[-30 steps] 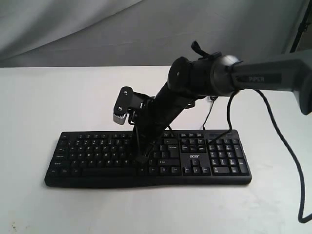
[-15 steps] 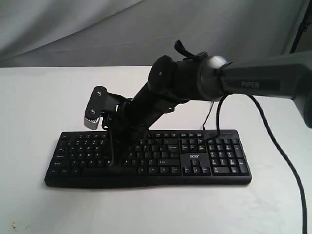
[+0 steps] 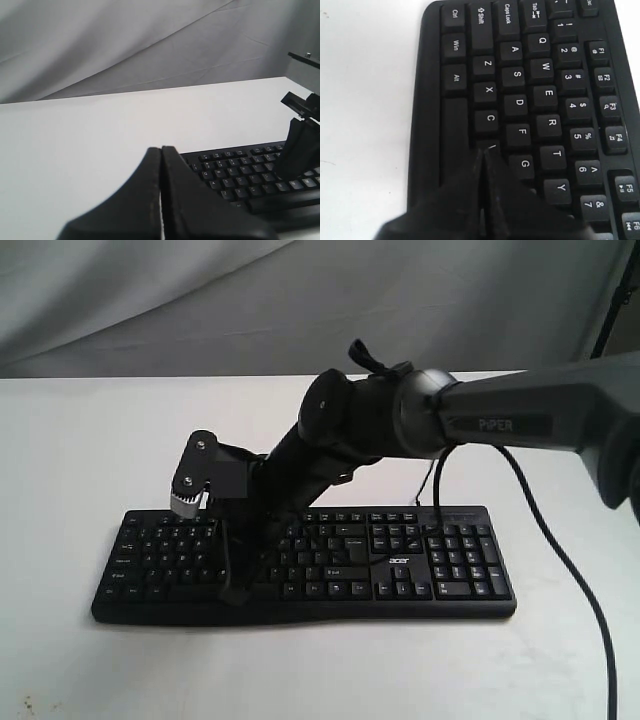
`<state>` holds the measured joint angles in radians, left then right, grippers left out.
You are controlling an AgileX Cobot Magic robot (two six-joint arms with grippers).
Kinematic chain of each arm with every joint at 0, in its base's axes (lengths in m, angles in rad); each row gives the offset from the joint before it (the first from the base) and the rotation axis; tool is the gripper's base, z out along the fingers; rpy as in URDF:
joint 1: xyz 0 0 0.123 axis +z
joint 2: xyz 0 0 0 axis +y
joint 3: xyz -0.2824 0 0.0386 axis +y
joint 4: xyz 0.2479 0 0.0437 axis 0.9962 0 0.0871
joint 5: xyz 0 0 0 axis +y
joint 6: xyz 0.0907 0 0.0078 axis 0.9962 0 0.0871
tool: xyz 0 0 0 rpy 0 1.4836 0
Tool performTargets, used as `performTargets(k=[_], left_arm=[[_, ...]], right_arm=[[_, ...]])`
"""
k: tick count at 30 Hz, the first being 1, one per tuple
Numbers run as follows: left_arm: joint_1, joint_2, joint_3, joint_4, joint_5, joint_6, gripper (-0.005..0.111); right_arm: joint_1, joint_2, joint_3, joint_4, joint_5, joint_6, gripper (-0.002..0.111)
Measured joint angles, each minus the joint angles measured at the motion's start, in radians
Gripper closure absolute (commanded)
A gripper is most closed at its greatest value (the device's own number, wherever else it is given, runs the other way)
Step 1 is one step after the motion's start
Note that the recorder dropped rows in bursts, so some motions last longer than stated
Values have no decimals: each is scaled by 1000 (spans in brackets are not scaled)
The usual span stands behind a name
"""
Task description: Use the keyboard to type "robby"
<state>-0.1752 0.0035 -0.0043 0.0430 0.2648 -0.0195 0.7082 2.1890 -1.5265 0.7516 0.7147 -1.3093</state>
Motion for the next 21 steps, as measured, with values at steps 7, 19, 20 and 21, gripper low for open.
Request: performTargets(k=[7,19,20,21], left_arm=[[0,0,0,0,0,0,107],[0,0,0,0,0,0,107],[0,0,0,0,0,0,107],[0,0,0,0,0,0,107]], right_arm=[[0,19,0,4,-19,-4,108],[0,19,0,8,-35,-8,108],[0,19,0,8,-37,-8,108],[0,19,0,8,-39,-8,108]])
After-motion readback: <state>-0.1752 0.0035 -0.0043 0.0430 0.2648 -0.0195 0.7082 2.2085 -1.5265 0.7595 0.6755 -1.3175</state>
